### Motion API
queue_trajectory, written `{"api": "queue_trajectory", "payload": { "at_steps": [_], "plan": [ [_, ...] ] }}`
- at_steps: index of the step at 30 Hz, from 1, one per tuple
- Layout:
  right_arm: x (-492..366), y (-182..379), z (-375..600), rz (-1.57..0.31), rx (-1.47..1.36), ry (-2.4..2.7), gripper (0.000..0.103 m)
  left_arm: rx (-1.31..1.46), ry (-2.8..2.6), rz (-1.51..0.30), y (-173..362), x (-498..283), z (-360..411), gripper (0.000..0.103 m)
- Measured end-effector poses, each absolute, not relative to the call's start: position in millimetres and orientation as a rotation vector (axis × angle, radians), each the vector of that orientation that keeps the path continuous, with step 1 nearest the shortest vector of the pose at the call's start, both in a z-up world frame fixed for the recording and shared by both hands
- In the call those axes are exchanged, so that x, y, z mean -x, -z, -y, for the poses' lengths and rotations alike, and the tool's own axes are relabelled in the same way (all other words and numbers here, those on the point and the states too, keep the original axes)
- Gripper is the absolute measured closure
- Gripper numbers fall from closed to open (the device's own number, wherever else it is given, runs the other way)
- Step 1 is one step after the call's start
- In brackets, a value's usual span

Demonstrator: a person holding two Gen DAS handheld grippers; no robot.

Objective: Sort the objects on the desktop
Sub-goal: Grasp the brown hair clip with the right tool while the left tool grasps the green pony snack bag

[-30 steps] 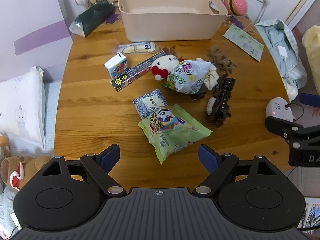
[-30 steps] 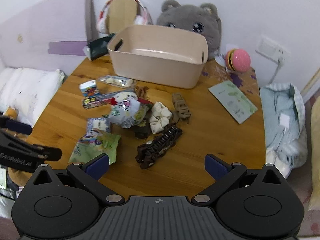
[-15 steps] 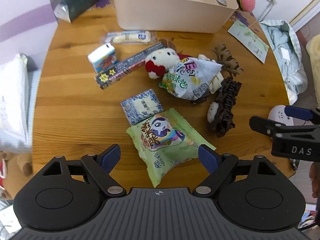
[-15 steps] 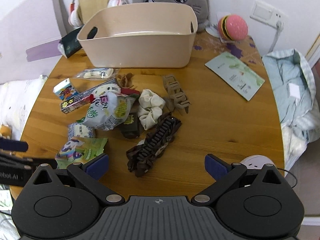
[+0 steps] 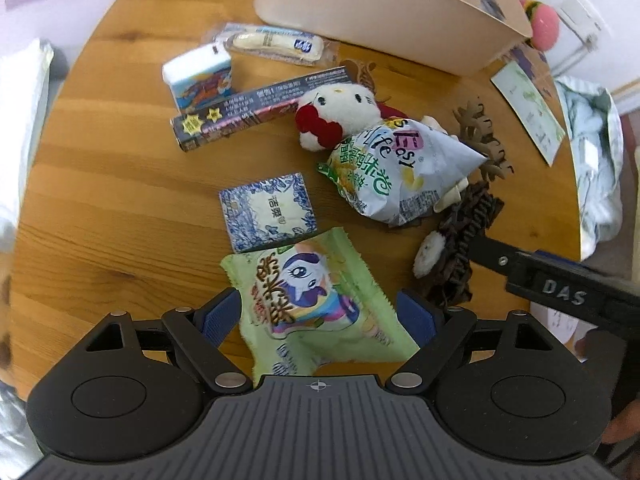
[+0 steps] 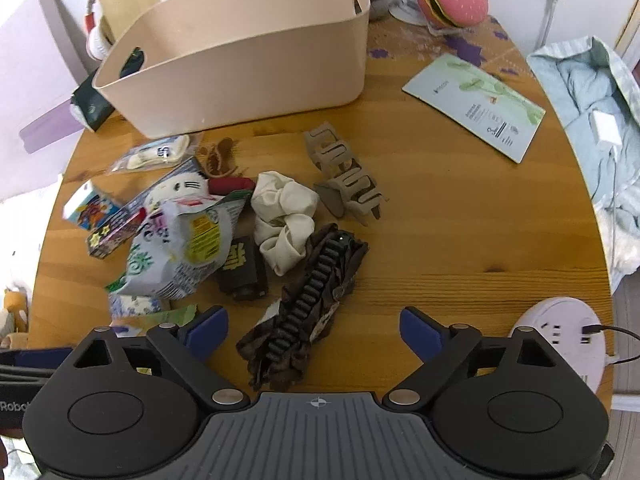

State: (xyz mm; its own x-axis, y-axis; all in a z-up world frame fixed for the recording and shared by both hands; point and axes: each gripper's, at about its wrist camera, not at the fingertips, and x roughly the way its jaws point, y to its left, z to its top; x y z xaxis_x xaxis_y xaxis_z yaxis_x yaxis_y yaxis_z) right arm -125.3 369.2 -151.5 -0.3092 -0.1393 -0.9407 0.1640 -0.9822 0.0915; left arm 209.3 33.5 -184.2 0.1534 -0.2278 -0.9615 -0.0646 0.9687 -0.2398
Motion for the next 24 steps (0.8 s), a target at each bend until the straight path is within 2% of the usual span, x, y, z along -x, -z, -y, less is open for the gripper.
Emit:
{"api": "queue_trajectory", "payload": {
  "at_steps": [4,16,20,24],
  "plan": [
    [134,166,-371,-0.014,-1.773,2.39,0.015,0.276,0.106,-1.445,195,-213,-32,0.016],
    [149,199,-374,0.027,-1.882,2.377,0.02,0.332,0.069,-1.49,227,-211,-24,0.016],
    [152,206,-377,0.078,-1.908,2.364,0.026,0.349,0.061,-1.485,231,-211,-20,0.016],
    [151,208,-378,0.117,-1.91,2.36,0.036,0.367,0.068,-1.483,234,-209,-19,0.025]
  ]
}}
